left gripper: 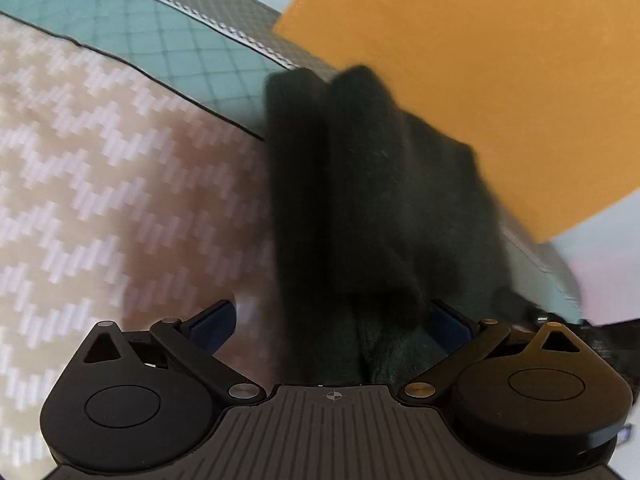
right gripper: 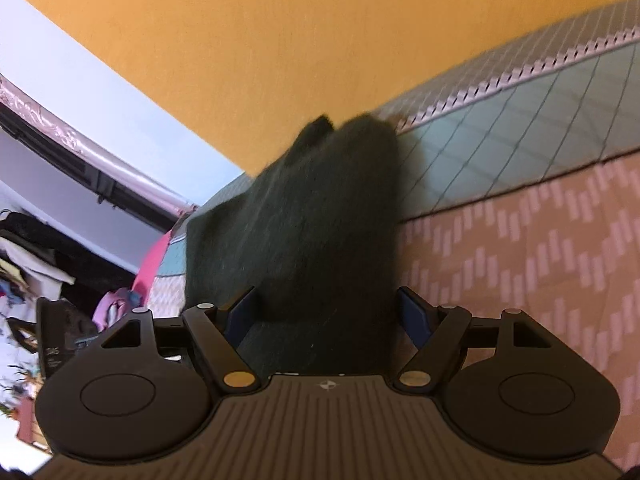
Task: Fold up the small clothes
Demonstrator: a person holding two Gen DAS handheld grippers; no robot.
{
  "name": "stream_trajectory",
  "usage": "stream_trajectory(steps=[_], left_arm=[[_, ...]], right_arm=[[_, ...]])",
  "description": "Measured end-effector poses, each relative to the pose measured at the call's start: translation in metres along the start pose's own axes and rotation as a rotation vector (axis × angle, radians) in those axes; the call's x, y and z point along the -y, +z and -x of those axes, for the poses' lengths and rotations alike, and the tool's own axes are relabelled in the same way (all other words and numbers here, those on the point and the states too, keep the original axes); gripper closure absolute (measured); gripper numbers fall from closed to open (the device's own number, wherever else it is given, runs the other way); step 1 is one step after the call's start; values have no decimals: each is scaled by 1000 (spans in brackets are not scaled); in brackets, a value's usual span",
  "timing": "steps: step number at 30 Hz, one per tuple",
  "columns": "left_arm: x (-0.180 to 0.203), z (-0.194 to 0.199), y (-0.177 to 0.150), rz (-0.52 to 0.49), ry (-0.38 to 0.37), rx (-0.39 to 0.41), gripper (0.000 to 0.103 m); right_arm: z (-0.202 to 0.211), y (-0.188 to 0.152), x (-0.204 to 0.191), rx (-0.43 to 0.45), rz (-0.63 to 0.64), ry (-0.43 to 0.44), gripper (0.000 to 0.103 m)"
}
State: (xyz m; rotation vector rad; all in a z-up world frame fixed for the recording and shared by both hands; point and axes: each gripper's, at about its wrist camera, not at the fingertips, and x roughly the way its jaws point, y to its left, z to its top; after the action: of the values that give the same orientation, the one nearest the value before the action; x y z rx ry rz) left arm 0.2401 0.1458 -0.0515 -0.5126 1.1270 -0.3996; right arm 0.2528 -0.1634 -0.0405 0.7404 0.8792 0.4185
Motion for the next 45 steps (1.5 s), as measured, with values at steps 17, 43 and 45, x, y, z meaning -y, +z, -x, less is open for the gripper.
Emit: stream_trajectory(steps=[17,43,45], left_arm=[[79,-7,-21,-246,-168,106,0],[137,-8,-141,-488,258,199,0],[140,-4,-151,-499,285,203,0]], right_arm=[[34,-13,-21,147,18,41,54],[108,-123,-23,151,322,-480,13],[112,-130,-22,138,338,-489,13]])
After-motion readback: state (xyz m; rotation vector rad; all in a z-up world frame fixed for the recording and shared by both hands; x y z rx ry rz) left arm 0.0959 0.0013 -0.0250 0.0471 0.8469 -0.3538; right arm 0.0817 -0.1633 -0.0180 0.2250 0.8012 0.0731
